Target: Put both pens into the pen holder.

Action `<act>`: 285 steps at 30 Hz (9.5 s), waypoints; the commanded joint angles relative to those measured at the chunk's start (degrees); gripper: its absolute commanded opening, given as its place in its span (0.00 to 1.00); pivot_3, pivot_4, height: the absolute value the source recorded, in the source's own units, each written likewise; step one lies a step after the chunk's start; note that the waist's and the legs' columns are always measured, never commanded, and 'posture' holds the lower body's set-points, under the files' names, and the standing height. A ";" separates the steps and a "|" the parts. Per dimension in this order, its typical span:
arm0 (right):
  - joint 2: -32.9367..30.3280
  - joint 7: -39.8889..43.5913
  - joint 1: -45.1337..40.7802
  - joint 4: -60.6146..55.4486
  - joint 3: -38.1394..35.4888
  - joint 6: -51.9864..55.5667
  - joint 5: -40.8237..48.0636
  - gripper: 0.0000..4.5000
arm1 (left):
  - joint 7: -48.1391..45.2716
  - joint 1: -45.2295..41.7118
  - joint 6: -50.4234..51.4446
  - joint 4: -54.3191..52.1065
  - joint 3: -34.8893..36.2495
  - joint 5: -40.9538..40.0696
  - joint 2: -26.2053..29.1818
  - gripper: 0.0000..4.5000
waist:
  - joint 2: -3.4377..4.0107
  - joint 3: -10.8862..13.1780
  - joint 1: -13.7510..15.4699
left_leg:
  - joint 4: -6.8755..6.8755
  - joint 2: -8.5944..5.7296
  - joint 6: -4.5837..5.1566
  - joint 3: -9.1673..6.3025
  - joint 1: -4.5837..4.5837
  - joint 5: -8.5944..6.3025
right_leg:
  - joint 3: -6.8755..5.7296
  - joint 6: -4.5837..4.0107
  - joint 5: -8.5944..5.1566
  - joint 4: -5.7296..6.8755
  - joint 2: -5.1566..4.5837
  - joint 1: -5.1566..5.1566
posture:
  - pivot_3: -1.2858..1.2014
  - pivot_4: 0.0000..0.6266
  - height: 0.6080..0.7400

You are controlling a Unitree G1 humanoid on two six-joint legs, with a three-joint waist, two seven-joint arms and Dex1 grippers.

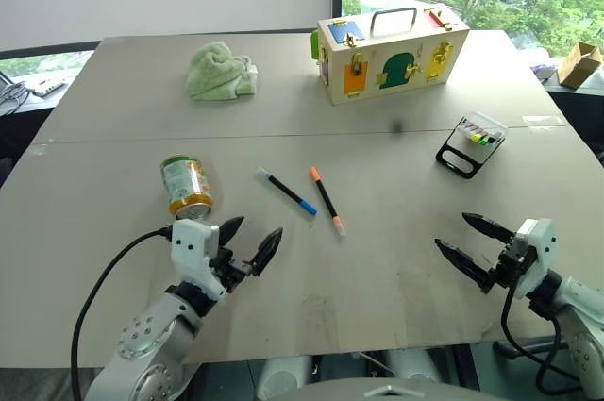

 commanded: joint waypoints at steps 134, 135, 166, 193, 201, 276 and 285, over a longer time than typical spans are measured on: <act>0.25 -21.63 -39.80 -9.40 19.87 55.12 28.55 0.59 | -38.85 -43.06 9.73 31.36 -7.47 -17.01 -4.16 1.00 | -0.36 0.43 -1.74 | 0.67 0.29 -0.55 -0.36 -1.02 0.37 | -0.05 -0.33 0.17 0.78 0.54 -1.09 | 0.52 0.24 1.00; 0.51 -21.64 -39.60 -9.41 19.68 55.17 28.42 0.48 | -38.81 -43.09 9.75 31.38 -7.34 -17.05 -4.08 1.00 | -0.36 0.43 -1.75 | 0.67 0.29 -0.55 -0.35 -1.02 0.37 | -0.04 -0.33 0.17 0.77 0.53 -1.09 | 0.52 0.24 1.00; -6.82 -21.78 -36.38 -12.25 18.39 56.96 23.20 0.99 | -38.04 -42.02 6.00 31.18 -5.78 -14.51 0.23 1.00 | -0.33 0.44 -1.30 | 0.71 0.19 -0.54 -0.34 -1.07 0.36 | -0.05 -0.33 0.17 0.76 0.44 -1.09 | 0.52 0.24 1.00; -19.69 0.73 -14.20 -18.63 24.17 19.98 -5.48 0.99 | -55.50 -22.93 4.00 10.82 -7.79 -4.71 34.27 1.00 | -0.18 0.57 -0.75 | 0.73 0.17 -0.53 -0.45 -0.99 0.34 | -0.13 -0.32 0.16 0.77 0.35 -1.04 | 0.52 0.24 1.00; -24.01 8.76 -10.72 -10.54 25.53 0.20 -17.45 0.99 | -53.53 -20.64 4.83 8.55 -7.49 -6.00 33.19 1.00 | -0.18 0.57 -0.18 | 0.76 0.19 -0.53 -0.47 -0.99 0.34 | -0.12 -0.32 0.16 0.77 0.43 -1.02 | 0.52 0.24 1.00; -14.75 15.72 -8.61 -13.42 2.96 10.35 5.88 1.00 | 14.34 -12.13 58.10 -8.74 -14.97 10.33 6.26 0.00 | 0.99 -0.66 -0.09 | 0.52 0.17 -0.30 -0.46 0.21 0.17 | 0.12 -0.40 0.12 0.64 0.40 0.05 | 0.52 0.24 1.00; -12.00 9.60 -14.05 -15.78 5.56 18.21 11.49 1.00 | 3.48 -21.31 30.40 -3.81 -8.34 6.68 -1.01 0.00 | 0.61 -0.19 0.62 | 0.52 0.20 -0.45 -0.49 0.18 0.29 | 0.04 -0.68 0.10 0.78 0.35 -0.05 | 0.52 0.24 1.00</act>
